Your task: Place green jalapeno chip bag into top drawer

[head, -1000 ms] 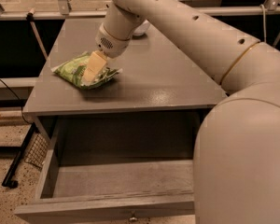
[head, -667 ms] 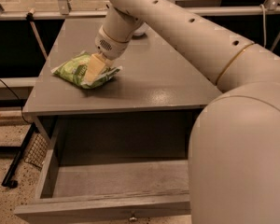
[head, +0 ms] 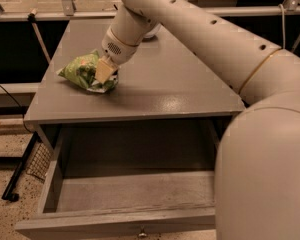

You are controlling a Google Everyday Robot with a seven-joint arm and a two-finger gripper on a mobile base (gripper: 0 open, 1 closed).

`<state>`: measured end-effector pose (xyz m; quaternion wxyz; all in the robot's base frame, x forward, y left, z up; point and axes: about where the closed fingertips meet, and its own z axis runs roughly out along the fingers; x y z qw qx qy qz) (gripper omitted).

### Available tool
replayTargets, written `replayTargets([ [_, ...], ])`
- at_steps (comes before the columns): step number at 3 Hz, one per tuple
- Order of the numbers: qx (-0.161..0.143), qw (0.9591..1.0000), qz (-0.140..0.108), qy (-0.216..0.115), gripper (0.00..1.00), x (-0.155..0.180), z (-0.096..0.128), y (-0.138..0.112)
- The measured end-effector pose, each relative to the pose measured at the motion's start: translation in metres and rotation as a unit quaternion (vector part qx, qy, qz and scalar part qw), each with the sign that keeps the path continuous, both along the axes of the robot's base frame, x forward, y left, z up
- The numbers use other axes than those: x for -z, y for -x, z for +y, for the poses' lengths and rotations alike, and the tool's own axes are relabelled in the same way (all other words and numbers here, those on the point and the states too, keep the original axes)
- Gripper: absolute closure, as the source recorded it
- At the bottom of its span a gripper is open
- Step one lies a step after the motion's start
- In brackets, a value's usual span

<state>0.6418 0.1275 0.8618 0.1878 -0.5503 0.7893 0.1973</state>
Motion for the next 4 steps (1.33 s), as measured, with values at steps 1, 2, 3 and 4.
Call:
replayTargets([
  [1, -0.054, 0.9974, -0.040, -0.024, 1.00, -0.033, 0.003, 0.025],
  [2, -0.129, 0.9881, -0.083, -0.015, 1.00, -0.066, -0.005, 0.059],
  [3, -0.151, 0.9841, -0.092, -0.010, 1.00, -0.067, -0.005, 0.065],
  [4, -0.151, 0.9844, -0.090, -0.007, 1.00, -0.065, -0.005, 0.068],
])
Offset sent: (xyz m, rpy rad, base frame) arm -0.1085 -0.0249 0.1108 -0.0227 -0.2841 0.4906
